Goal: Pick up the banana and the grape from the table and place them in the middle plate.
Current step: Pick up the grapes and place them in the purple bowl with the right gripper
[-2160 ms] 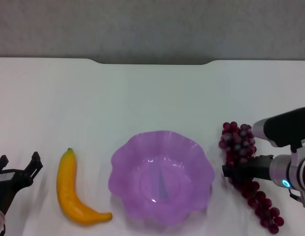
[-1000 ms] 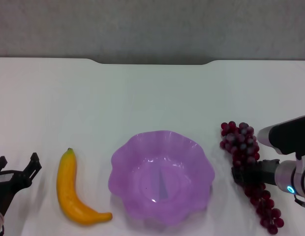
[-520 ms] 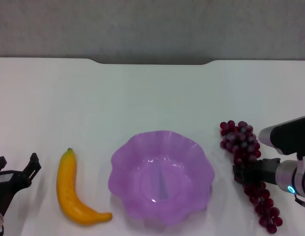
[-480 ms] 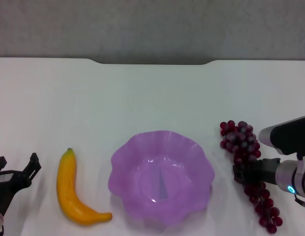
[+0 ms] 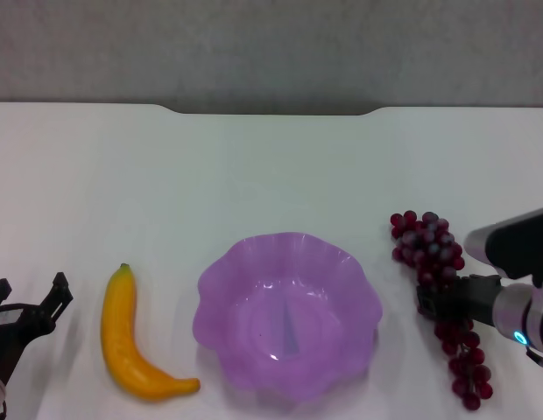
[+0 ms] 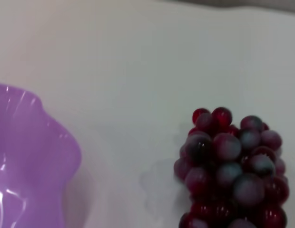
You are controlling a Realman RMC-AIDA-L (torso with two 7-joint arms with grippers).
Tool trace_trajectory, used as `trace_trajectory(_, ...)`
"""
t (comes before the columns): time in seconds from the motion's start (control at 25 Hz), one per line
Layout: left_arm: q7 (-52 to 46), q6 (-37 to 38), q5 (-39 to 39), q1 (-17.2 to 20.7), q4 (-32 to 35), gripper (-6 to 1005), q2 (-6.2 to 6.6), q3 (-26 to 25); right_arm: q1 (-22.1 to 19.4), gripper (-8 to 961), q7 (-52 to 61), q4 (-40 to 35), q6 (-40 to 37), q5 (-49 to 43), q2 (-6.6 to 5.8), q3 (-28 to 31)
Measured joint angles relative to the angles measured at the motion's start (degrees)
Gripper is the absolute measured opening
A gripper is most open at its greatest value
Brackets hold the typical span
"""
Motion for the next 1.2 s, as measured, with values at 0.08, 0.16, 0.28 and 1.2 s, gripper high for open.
trace_trajectory(0.08, 0.0, 0.0, 0.0, 0.0, 0.0, 890, 0.0, 0.0, -1.1, 518, -0.6, 0.3, -1.9, 0.0, -0.02, -0.3)
trace_trajectory(0.16, 0.0, 0.0, 0.0, 0.0, 0.0, 890, 0.0, 0.0, -1.4, 516, -0.9, 0.3, -2.3, 0.0, -0.02, -0.3)
trace_trajectory(0.28, 0.1, 0.0, 0.0, 0.0, 0.0, 891, 0.0, 0.0, -1.4, 513, -1.1, 0.1, -2.6, 0.0, -0.02, -0.3)
trace_trajectory(1.2, 0.4, 0.0, -0.1, 0.1, 0.0, 891, 0.0, 0.0, -4.9, 502, -3.6, 0.3, -14.9, 0.0, 0.02, -4.1)
